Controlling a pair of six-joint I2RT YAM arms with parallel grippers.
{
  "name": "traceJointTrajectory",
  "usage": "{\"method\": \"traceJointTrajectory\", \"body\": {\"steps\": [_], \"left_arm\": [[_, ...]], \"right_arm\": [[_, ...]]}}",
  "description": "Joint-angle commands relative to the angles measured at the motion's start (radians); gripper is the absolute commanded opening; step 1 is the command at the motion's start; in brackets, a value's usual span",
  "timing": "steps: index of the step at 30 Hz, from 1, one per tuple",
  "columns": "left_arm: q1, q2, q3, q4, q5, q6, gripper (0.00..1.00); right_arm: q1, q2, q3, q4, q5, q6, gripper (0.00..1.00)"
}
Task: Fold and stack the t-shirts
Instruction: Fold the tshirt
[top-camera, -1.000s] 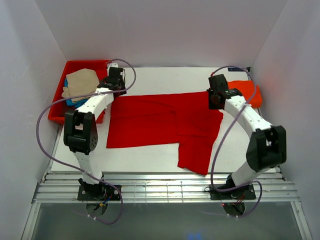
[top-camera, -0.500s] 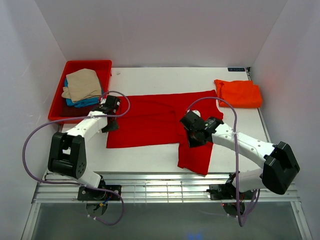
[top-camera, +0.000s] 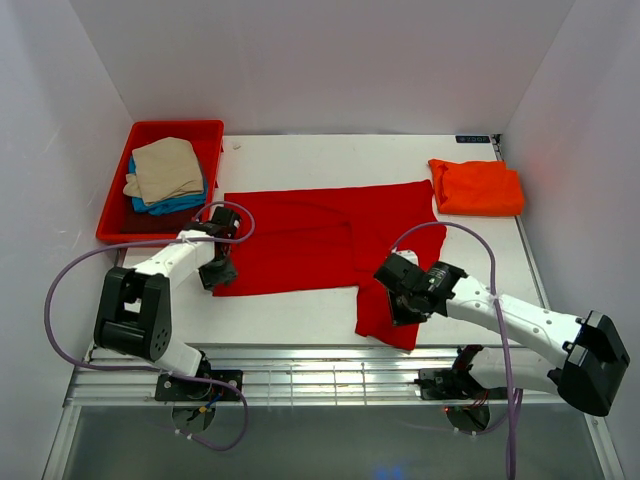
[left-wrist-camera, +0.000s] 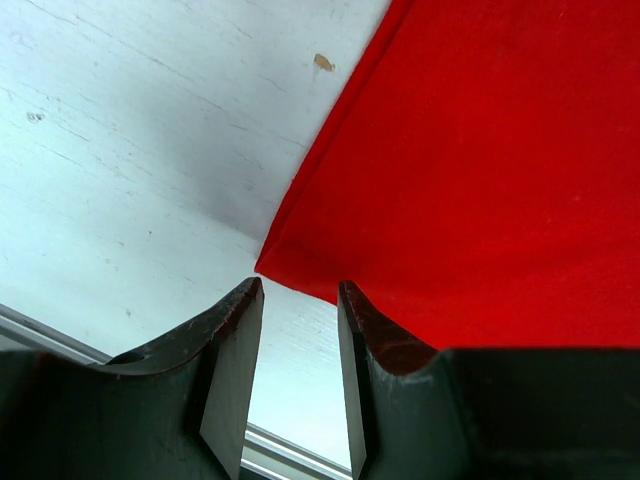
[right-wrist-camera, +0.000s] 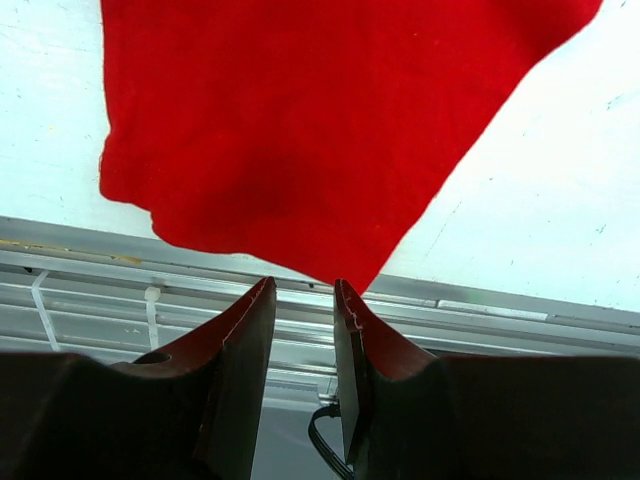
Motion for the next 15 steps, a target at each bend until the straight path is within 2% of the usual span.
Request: {"method": "traceJointTrajectory", "body": {"steps": [1, 15], "left_arm": [[-0.005, 0.003, -0.027, 0.011, 0.021, -0.032, 0.47], [-0.005, 0.073, -0.068, 0.061, 0.007, -0.040, 0.47]], "right_arm": [[0.007, -0.029, -0.015, -0.029, 0.009, 0.047, 0.36], [0.009, -0.001, -0.089, 0.011, 0.022, 0.095, 0.37]]}}
